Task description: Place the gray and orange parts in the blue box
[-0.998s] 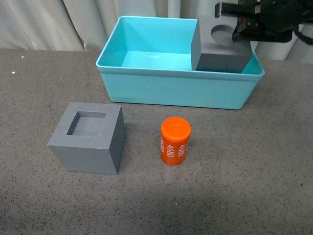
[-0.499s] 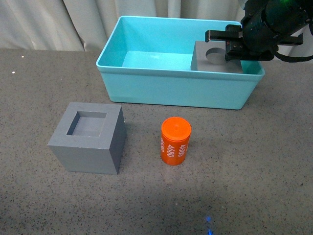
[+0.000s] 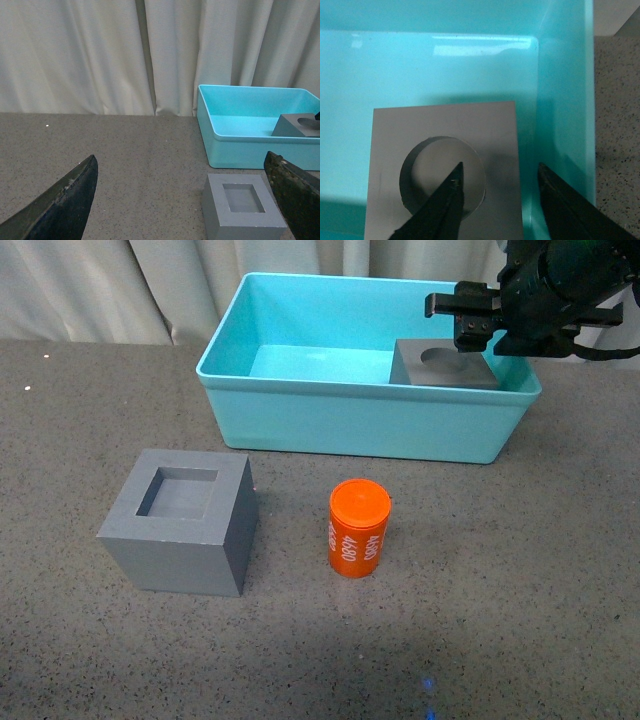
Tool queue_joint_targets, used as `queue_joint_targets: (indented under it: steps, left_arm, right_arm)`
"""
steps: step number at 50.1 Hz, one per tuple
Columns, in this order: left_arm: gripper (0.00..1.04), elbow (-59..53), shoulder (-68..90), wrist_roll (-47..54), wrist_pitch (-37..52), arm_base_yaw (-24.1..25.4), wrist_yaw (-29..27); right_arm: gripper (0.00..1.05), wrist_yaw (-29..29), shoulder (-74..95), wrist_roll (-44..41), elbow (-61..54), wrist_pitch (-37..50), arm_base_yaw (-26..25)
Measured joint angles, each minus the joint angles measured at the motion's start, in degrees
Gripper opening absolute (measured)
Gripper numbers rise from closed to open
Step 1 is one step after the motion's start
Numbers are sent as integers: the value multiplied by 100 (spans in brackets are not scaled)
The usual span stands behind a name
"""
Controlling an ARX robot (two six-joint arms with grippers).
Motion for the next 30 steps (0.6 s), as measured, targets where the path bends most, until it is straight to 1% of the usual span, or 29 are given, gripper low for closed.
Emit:
queue_joint_targets:
  steps: [2,7,9,20,21,24,28,30]
  left_arm:
    - [98,0,0,-2,0,0,0]
    - [98,0,0,0,0,0,0]
    - [98,0,0,-2,0,0,0]
    - [98,0,0,-2,0,0,0]
    - [98,0,0,-2,0,0,0]
    - [98,0,0,-2,0,0,-2]
    - [98,0,0,-2,0,0,0]
    - [98,0,0,-2,0,0,0]
  right_arm:
    - [48,-9,-48,7,-61,76,-2]
    - [63,-103,-343,-26,-450,494,0]
    - [66,-105,-437,-48,-566,625,0]
    - [96,79,-1661,-433,-1759,1947,13]
    - [97,118,-1827,-466,-1912,2098,13]
    - [94,273,-2492,-669,-2538,2627,22]
    - [95,492,-3150,-863,-3252,2940,26]
    - [95,702,-3451,-1027,-3668,3195,26]
